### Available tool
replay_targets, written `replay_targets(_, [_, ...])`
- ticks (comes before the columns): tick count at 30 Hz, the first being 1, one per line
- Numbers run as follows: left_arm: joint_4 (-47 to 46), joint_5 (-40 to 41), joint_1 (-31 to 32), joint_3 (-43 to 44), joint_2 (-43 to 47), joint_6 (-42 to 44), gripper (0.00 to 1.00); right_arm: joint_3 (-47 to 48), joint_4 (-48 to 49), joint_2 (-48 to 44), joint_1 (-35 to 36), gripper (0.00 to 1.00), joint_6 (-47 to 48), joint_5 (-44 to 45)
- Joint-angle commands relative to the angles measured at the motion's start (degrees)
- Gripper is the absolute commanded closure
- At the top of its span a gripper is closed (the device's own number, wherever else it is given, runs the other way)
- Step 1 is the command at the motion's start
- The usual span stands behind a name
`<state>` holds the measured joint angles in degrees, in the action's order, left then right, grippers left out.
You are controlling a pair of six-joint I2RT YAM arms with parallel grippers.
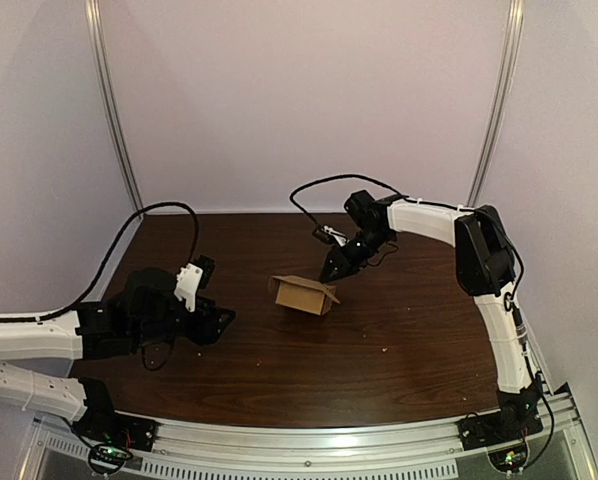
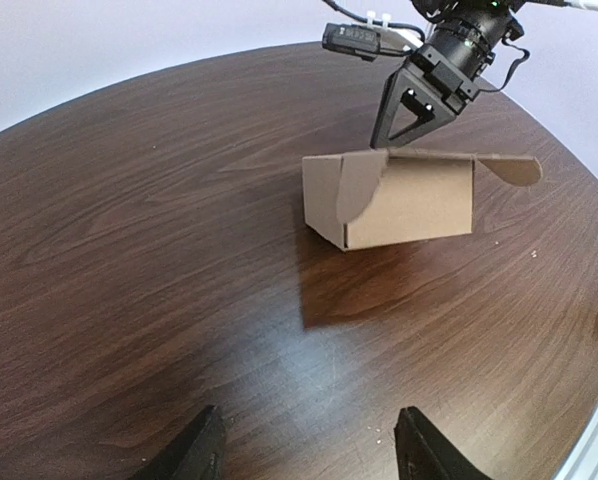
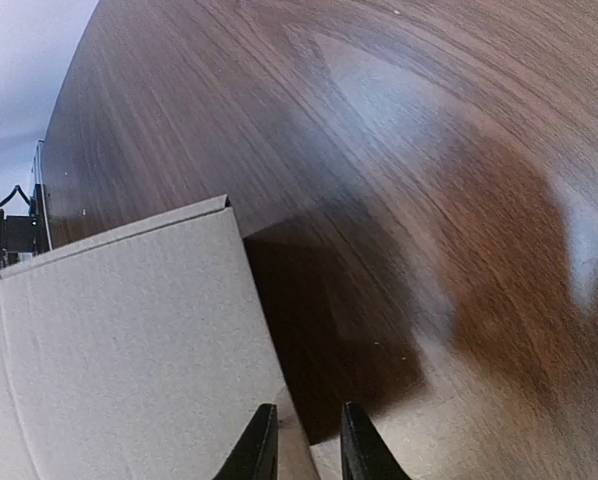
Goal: Fold the paper box
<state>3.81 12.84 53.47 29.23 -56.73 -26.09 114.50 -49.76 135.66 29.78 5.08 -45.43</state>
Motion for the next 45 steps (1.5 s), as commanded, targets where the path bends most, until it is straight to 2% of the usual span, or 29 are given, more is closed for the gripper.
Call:
replay_targets(1, [-3.4,0.3,0.2,-2.2,0.3,0.0,0.4,0.3,0.2,2.2,-1.0,0.76,-2.1,-2.1])
replay_targets(10, [-9.2,1.1,0.2,1.7,-11.1,1.5,0.39,0.2,0.8,3.5,-2.1,0.71,-2.6,-3.4])
replay_targets(15, [-10.4,0.9,0.1,8.4,-21.0,4.5,0.38,-0.2,0.6,3.5,-2.4,0.7,-2.3,-3.6])
replay_targets(24, [-13.6,-2.0,-0.8,17.1,-33.4,6.2,0.38,-1.9,0.2,3.4,-2.9,0.67,-1.4,-2.2])
replay_targets(28, [-11.8,-4.4,-0.8,16.5,-31.2,4.7,0.38,-2.9,-1.9,1.1,-3.6,0.66,0.6,-1.2])
replay_targets(33, [-9.8,-2.5,-0.8,9.5,-26.1,4.0,0.38,-3.5,-0.7,-5.5,-4.2,0.61,0.9,0.2])
replay_targets(38, [-9.0,-3.7,-0.7,4.3,-24.6,2.3,0.38,-0.2,-2.7,-4.4,-4.2,0.6,2.2,2.2])
replay_targets(45, [-8.1,-1.4,-0.7,1.4,-19.6,0.9,0.38,0.2,-3.4,-2.8,-2.4,0.55,3.5,-2.7])
